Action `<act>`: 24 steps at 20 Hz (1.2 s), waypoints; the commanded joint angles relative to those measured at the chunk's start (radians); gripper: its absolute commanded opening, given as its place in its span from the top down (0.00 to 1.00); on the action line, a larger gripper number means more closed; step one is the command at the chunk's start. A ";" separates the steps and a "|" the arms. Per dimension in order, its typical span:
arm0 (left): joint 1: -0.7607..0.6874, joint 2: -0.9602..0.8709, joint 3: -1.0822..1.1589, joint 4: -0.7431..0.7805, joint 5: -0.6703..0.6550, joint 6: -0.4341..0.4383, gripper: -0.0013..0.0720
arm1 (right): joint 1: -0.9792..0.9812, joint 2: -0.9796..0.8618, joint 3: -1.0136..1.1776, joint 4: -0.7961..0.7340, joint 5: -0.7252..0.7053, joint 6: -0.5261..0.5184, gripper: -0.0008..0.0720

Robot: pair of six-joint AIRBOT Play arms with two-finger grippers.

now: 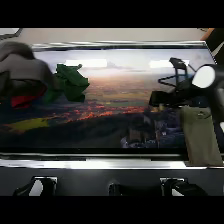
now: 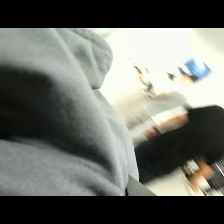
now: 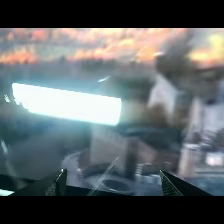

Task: Fold the shirts.

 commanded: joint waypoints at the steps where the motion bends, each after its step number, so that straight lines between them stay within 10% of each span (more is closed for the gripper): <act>1: -0.320 0.086 0.001 0.164 0.083 -0.146 0.94 | 0.000 0.123 0.001 -0.116 0.017 -0.002 0.07; 7: -0.948 -0.181 0.001 0.602 0.019 -0.352 0.94 | -0.006 0.234 0.001 -0.321 0.021 0.044 0.06; 11: -1.095 -0.466 0.001 0.629 -0.151 -0.366 0.94 | -0.016 0.191 -0.001 -0.310 0.093 0.049 0.06; 13: -1.093 -0.576 0.024 0.632 -0.179 -0.367 0.92 | -0.016 0.146 -0.008 -0.274 0.113 0.051 0.06; 14: -1.082 -0.610 0.055 0.632 -0.198 -0.367 0.64 | -0.016 0.122 -0.014 -0.243 0.111 0.050 0.06; 15: -1.056 -0.634 0.105 0.633 -0.227 -0.367 0.15 | -0.016 0.097 -0.019 -0.209 0.106 0.042 0.06; 16: -1.017 -0.642 0.164 0.645 -0.253 -0.367 0.07 | -0.016 0.069 -0.026 -0.170 0.100 0.029 0.06; 24: -0.597 -0.584 0.311 0.996 -0.476 -0.415 0.09 | -0.015 -0.054 -0.274 0.186 0.114 -0.110 0.03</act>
